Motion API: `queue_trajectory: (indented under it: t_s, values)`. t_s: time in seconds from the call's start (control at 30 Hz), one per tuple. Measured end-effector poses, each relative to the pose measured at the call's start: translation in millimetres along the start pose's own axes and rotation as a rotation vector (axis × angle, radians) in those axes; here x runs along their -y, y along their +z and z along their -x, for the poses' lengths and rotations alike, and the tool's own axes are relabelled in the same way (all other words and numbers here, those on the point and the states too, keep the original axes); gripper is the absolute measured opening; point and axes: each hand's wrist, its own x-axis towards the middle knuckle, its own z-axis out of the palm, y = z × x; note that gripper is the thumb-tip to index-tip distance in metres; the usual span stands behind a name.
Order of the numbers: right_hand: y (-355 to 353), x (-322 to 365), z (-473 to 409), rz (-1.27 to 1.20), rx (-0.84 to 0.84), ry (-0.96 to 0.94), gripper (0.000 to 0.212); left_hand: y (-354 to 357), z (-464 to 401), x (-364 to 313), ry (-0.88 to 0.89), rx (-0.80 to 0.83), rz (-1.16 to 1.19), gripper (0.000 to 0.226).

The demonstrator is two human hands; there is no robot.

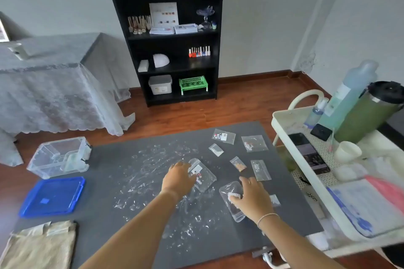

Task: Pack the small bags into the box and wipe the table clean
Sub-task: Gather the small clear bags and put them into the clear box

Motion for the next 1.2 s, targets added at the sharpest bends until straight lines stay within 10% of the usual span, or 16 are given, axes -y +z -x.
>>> queue_trajectory:
  t_s: [1.2]
  values:
    - [-13.6, -7.1, -21.7, -0.476, 0.125, -0.001, 0.072, 28.8, -19.5, -5.8, -0.096, -0.061, -0.123, 0.057]
